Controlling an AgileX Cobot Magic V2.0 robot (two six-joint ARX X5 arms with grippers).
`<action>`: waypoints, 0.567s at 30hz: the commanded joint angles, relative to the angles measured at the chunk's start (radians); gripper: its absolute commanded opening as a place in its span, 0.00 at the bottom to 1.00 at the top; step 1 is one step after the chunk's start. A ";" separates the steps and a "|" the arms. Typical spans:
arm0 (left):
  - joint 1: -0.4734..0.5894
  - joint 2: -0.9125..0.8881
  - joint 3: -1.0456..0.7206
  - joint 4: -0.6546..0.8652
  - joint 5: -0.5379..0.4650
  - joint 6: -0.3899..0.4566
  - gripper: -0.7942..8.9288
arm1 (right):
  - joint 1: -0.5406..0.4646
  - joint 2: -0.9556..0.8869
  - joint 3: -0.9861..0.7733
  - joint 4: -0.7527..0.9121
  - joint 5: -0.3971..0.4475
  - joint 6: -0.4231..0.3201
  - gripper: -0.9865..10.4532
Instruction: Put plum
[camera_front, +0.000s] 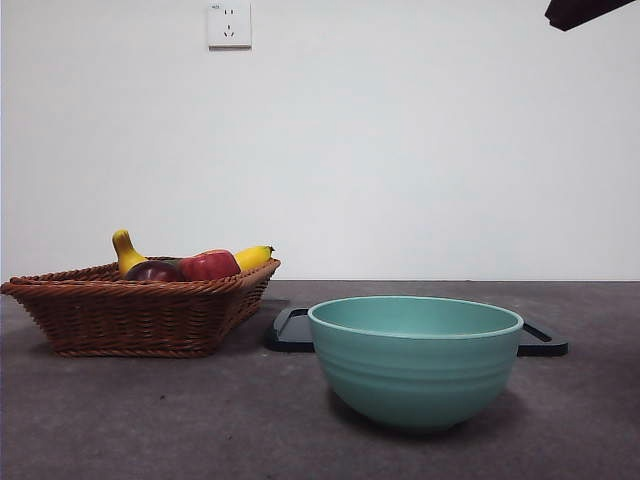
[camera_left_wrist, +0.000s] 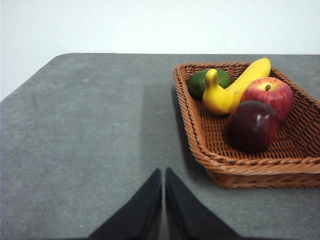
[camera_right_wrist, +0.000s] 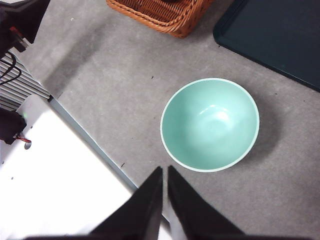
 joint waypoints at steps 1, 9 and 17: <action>0.003 -0.002 -0.021 -0.009 -0.002 -0.003 0.09 | 0.009 0.005 0.013 0.010 -0.001 -0.009 0.09; 0.003 -0.002 -0.021 -0.009 -0.002 -0.003 0.09 | 0.010 0.004 0.013 0.010 0.023 -0.021 0.09; 0.003 -0.002 -0.021 -0.009 -0.002 -0.003 0.09 | -0.026 -0.074 0.013 0.005 0.066 -0.084 0.09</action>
